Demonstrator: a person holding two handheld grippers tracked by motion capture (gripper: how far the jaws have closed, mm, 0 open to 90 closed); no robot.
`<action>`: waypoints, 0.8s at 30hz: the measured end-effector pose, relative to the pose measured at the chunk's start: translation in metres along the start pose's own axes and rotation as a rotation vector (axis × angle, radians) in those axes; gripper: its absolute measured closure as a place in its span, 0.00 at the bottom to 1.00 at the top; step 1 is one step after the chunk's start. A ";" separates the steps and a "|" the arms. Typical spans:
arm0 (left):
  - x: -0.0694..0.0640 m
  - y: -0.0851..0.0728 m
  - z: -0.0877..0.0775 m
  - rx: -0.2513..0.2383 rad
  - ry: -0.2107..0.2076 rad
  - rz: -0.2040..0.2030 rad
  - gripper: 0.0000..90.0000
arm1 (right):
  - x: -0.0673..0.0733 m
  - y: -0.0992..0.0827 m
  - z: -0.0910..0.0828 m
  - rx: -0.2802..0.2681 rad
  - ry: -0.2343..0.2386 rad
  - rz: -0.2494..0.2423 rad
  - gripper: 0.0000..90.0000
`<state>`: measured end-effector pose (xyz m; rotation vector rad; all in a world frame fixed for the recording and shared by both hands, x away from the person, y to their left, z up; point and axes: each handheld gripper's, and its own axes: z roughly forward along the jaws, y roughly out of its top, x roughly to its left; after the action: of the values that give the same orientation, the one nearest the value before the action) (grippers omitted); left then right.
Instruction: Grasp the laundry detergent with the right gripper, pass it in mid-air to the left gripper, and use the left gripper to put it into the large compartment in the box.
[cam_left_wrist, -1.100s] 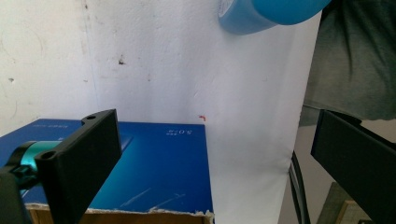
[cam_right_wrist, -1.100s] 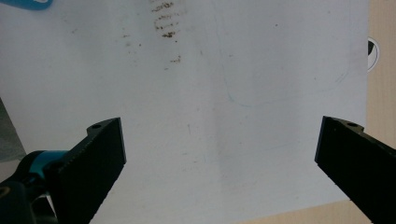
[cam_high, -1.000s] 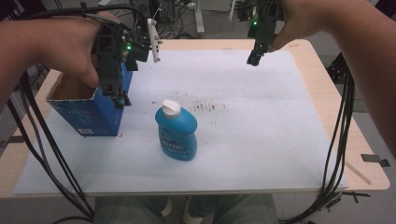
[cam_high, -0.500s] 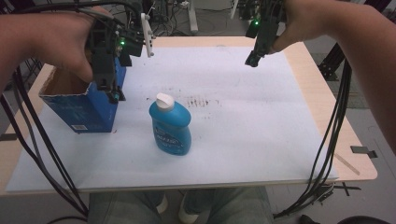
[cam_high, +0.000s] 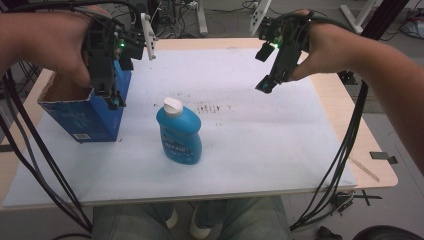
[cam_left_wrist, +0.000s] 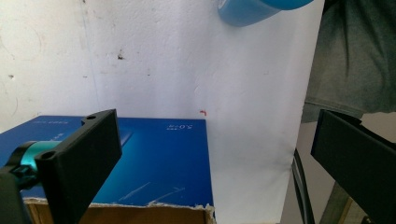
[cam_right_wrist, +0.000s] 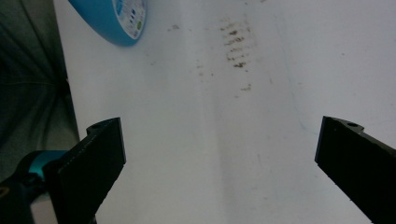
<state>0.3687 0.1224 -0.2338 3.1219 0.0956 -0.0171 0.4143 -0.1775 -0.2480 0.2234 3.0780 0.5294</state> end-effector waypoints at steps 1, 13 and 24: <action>0.000 0.000 0.000 0.000 -0.002 0.001 0.02 | 0.003 -0.002 0.003 -0.017 0.004 -0.001 0.01; 0.000 -0.004 0.000 -0.004 -0.005 0.007 0.02 | 0.040 -0.026 0.040 -0.166 0.021 0.033 0.01; -0.002 -0.007 -0.001 -0.005 -0.002 0.002 0.02 | 0.056 -0.041 0.070 -0.326 0.086 0.101 0.01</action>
<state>0.3664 0.1294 -0.2333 3.1167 0.0931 -0.0196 0.3555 -0.1841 -0.3271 0.3580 3.0091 1.0569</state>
